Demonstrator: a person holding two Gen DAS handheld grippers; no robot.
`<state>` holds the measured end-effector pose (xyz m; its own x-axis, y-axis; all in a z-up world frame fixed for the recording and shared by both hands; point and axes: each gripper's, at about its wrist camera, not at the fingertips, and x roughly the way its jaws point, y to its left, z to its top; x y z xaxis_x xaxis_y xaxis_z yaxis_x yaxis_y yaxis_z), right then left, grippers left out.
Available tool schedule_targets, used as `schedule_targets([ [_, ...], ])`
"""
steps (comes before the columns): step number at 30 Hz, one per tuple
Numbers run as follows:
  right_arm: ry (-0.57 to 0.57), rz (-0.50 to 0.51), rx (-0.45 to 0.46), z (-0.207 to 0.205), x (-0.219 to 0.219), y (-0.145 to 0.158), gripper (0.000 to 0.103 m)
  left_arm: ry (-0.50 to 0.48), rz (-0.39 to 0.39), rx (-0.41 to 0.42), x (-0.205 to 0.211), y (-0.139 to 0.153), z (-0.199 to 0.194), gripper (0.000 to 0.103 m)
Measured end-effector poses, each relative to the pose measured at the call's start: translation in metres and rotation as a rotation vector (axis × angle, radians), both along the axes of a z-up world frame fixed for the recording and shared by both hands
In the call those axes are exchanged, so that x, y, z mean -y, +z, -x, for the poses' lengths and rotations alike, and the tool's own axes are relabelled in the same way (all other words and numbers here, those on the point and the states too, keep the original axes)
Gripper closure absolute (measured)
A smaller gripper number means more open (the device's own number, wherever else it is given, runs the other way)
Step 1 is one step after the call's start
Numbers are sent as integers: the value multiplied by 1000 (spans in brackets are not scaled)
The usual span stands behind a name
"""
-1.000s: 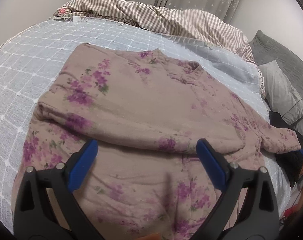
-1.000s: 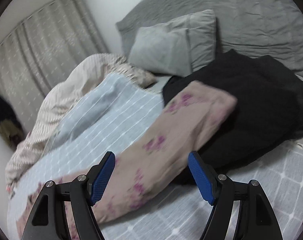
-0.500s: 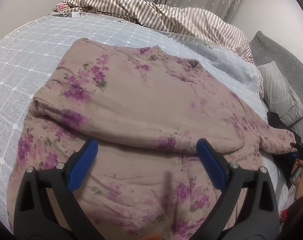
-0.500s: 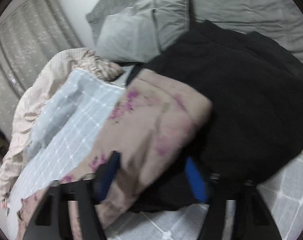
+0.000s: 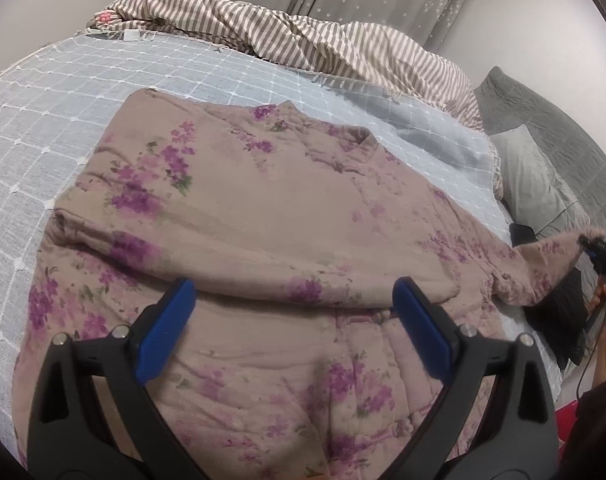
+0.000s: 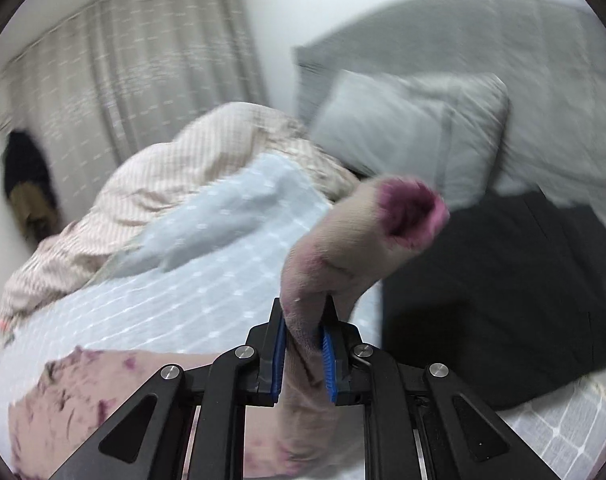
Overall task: Fold large clothes
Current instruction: 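Grasp the sleeve cuff with the right gripper while the left gripper grasps the pink lining edge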
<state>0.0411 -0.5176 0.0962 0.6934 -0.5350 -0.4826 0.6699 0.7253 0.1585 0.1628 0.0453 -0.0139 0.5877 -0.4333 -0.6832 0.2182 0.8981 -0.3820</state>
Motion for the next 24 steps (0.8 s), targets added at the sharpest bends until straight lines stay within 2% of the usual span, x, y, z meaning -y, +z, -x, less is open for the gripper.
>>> schedule_targets([
  [7, 248, 168, -29, -70, -124, 42, 88, -33, 49, -42, -4, 3, -2, 5],
  [13, 474, 228, -89, -116, -232, 40, 88, -55, 88, -92, -5, 2, -5, 5],
  [16, 591, 239, -137, -136, -286, 22, 88, -47, 108, -105, -8, 1, -5, 5],
  [19, 700, 190, -203, -156, -326, -11, 85, -39, 117, -109, -11, -2, -7, 5],
  [22, 780, 84, -301, -177, -353, -59, 80, -24, 133, -117, -15, -4, -9, 5],
  [24, 851, -47, -375, -189, -361, -99, 76, -20, 155, -118, -18, -4, -10, 5],
])
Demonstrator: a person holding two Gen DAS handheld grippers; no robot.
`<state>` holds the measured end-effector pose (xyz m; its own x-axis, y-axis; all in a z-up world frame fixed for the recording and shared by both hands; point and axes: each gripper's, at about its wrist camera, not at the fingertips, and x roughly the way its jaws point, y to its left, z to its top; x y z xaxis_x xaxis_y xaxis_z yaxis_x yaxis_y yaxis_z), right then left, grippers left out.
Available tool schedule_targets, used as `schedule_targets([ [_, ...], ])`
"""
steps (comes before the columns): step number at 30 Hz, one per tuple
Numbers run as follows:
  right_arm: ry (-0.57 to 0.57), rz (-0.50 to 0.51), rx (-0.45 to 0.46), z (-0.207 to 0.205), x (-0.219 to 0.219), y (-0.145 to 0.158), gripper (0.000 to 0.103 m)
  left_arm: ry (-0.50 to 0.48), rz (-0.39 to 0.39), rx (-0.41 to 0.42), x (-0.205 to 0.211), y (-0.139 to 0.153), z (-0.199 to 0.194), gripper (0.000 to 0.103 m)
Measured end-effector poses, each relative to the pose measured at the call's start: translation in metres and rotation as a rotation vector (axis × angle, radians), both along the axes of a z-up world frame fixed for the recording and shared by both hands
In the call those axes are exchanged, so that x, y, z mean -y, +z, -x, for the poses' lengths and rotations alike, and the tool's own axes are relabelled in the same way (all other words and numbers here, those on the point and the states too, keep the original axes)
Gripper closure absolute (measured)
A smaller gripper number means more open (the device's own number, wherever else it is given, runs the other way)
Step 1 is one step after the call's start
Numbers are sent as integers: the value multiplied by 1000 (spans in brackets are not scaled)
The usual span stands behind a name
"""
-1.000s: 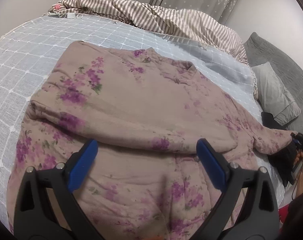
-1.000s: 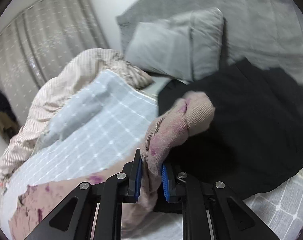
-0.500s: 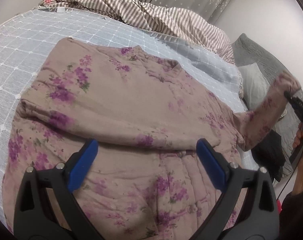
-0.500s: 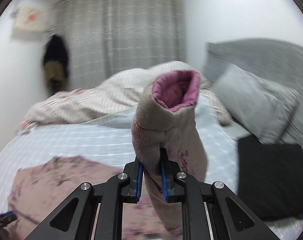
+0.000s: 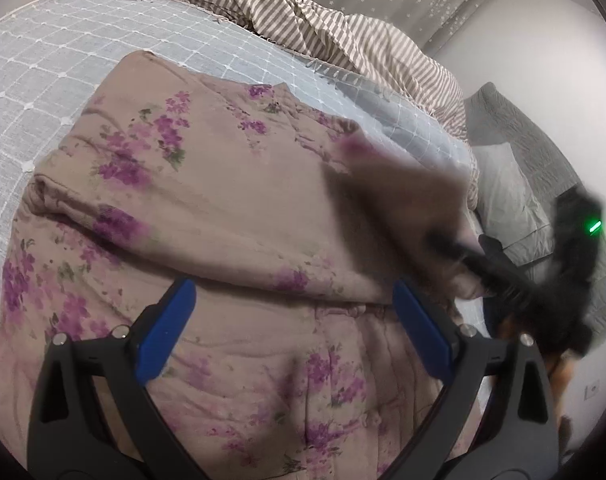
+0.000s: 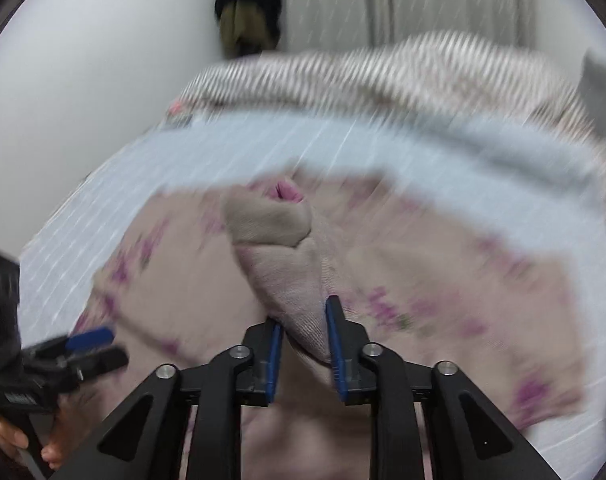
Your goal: Fold large clothes
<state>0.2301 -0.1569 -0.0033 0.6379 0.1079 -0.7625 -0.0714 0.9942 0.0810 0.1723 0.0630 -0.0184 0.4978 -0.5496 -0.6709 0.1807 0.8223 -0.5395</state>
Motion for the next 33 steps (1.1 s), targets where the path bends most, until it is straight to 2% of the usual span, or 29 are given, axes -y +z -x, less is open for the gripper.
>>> schedule_targets([
  [3, 48, -128, -104, 4, 4, -43, 73, 4, 45, 2, -4, 2, -1, 5],
  [5, 48, -222, -93, 15, 15, -51, 71, 3, 73, 5, -6, 3, -2, 5],
  [6, 41, -296, -89, 18, 25, -51, 65, 3, 84, 4, -4, 4, -4, 5],
  [7, 37, -391, -95, 21, 36, -51, 51, 1, 92, 1, -2, 4, -6, 5],
  [9, 55, -516, -85, 28, 54, -41, 33, -4, 111, -4, 3, 4, -11, 5],
  [10, 64, -551, -57, 37, 61, -33, 30, -11, 117, -7, 8, 4, -15, 5],
  [12, 51, -536, -5, 51, 69, -18, 29, -27, 94, -4, 19, 3, -22, 5],
  [15, -24, -520, 49, 71, 94, -2, 28, -59, 18, -25, 47, -7, -36, 5],
  [17, -81, -514, 81, 84, 114, 2, 28, -79, -9, -53, 64, -15, -44, 14],
  [18, -116, -513, 101, 91, 126, 2, 28, -90, -30, -61, 75, -18, -47, 23],
  [19, -140, -518, 116, 95, 136, 2, 28, -100, -56, -61, 86, -20, -49, 44],
  [21, -207, -525, 146, 108, 162, 3, 28, -122, -94, -51, 100, -18, -47, 78],
  [22, -239, -519, 161, 113, 173, 5, 28, -112, -115, -18, 103, -10, -45, 84],
  [25, -351, -489, 225, 130, 212, 13, 28, -77, -68, 127, 88, 30, -31, 84],
  [28, -438, -501, 250, 144, 243, 12, 28, 25, -55, 223, 56, 59, -26, 85],
  [30, -478, -535, 249, 147, 257, 6, 28, 84, -84, 248, 35, 64, -30, 85],
  [33, -497, -543, 239, 147, 264, 1, 28, 160, -116, 216, 2, 55, -43, 85],
])
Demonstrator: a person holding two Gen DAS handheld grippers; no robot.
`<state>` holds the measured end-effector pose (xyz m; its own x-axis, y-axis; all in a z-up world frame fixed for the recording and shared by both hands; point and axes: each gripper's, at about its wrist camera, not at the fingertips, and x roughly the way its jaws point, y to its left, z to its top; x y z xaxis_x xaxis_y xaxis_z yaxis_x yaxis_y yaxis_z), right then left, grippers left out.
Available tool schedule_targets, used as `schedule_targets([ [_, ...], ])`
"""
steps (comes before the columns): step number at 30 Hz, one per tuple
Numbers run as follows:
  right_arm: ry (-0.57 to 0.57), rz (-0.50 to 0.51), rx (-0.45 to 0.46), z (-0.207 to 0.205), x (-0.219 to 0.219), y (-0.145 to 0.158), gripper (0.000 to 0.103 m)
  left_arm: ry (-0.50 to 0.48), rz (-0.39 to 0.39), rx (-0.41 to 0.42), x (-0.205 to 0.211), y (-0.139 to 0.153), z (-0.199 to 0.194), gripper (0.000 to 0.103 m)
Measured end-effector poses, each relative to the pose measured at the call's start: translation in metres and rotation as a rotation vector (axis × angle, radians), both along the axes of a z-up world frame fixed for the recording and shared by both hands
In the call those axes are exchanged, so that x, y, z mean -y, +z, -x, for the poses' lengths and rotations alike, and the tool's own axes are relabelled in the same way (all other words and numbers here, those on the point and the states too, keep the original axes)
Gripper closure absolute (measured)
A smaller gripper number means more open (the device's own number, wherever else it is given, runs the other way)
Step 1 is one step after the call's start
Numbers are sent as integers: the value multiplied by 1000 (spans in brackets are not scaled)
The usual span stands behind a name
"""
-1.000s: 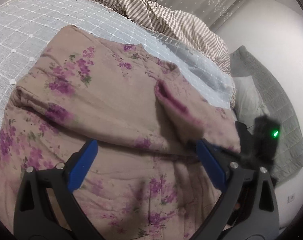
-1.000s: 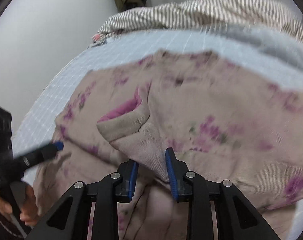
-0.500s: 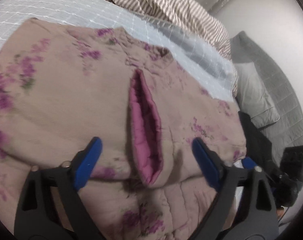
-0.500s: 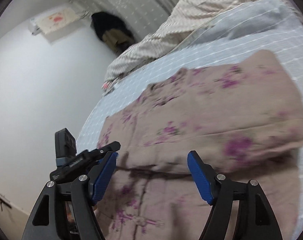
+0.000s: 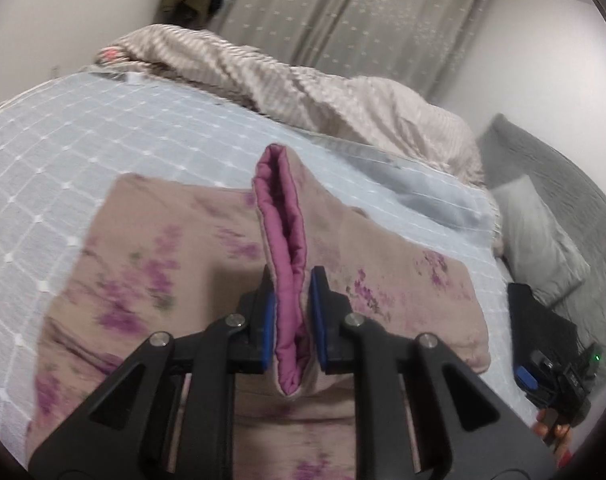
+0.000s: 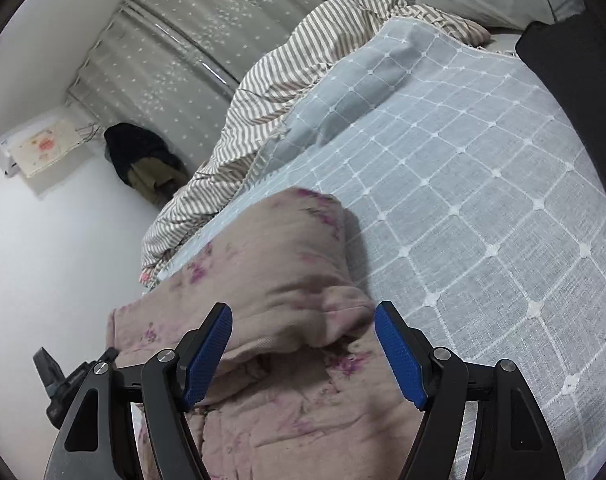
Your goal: Fold large clothes
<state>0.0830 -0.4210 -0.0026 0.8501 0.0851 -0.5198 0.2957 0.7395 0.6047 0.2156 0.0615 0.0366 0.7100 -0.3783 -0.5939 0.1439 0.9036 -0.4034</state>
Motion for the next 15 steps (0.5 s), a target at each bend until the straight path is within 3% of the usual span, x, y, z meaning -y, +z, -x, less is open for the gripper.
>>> schedule_targets([
  [3, -3, 44, -30, -6, -3, -2, 28, 42, -25, -72, -23, -26, -13, 85],
  [5, 0, 73, -52, -10, -6, -4, 28, 55, -115, -163, -23, -52, -23, 77],
  [6, 1, 85, -65, -12, -7, -6, 28, 59, -160, -186, -16, -60, -26, 68],
  [8, 2, 91, -83, -16, -11, -13, 28, 60, -247, -166, -11, -70, -24, 59],
  [11, 0, 113, -104, -15, -14, -13, 28, 71, -319, -131, -8, -59, -15, 38],
  [13, 6, 135, -100, -15, -16, -8, 28, 57, -316, -129, -10, -47, -10, 18],
  [15, 14, 168, -103, -16, -17, 1, 26, 61, -308, -148, -10, -36, -4, 9],
])
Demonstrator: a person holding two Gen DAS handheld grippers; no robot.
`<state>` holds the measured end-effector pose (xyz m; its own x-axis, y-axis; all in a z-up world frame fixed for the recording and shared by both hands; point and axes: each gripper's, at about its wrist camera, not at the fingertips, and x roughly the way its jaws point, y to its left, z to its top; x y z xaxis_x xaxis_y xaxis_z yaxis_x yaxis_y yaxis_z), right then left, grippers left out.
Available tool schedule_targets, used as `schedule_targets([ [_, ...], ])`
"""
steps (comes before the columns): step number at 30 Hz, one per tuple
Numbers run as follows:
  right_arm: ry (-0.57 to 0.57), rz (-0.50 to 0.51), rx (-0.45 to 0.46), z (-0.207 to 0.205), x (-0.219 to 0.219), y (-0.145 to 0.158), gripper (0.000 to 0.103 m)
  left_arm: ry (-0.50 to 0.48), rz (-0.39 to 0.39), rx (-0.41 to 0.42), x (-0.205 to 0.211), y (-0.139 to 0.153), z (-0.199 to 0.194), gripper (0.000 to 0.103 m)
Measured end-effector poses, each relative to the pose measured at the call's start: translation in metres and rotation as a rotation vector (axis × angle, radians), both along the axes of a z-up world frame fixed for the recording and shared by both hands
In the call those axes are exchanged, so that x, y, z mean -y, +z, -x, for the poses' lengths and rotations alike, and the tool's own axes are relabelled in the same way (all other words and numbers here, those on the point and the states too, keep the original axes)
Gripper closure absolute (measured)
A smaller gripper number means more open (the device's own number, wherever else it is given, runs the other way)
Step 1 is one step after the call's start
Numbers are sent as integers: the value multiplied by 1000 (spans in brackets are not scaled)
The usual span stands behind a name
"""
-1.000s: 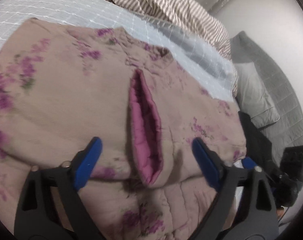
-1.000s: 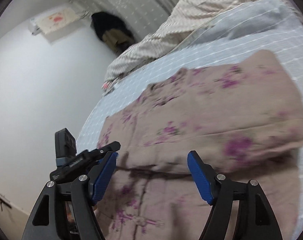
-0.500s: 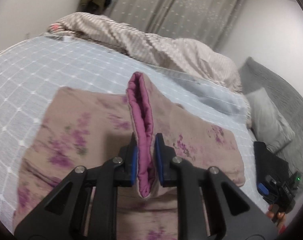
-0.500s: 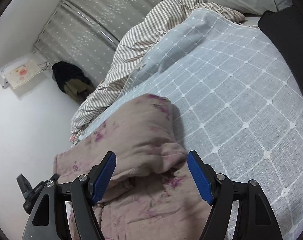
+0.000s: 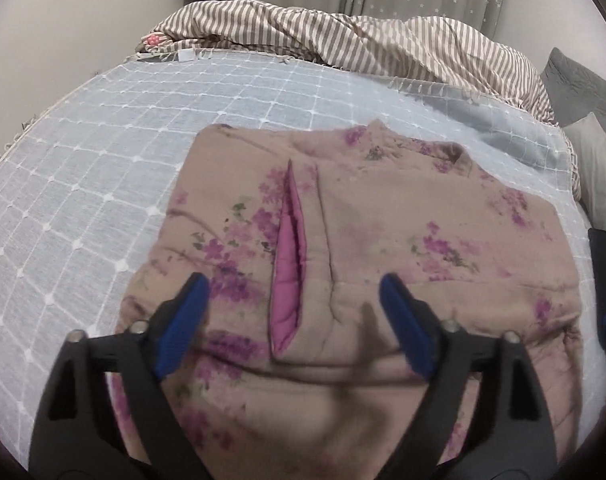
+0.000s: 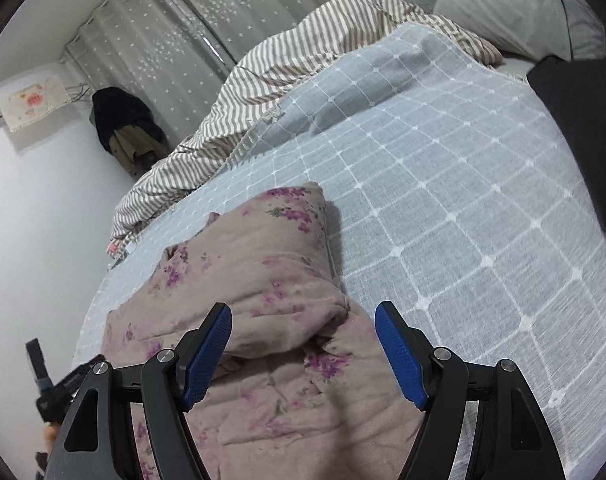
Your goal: Fold large clothes
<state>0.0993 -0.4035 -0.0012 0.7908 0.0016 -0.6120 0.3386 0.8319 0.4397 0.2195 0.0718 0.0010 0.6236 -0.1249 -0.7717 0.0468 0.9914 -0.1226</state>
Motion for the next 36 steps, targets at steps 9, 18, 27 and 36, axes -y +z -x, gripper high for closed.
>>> schedule_targets([
  [9, 43, 13, -39, 28, -18, 22, 19, -20, 72, -134, -42, 18, 51, 1],
  [18, 170, -46, -155, 86, -26, 0, 19, -76, 215, -301, -97, -2, 118, 1],
  [27, 196, -81, -256, 153, -7, -36, 19, -142, 270, -386, -132, -44, 167, 1],
  [36, 194, -314, -249, 200, 15, -77, 19, -214, 269, -420, -126, -76, 192, 1],
])
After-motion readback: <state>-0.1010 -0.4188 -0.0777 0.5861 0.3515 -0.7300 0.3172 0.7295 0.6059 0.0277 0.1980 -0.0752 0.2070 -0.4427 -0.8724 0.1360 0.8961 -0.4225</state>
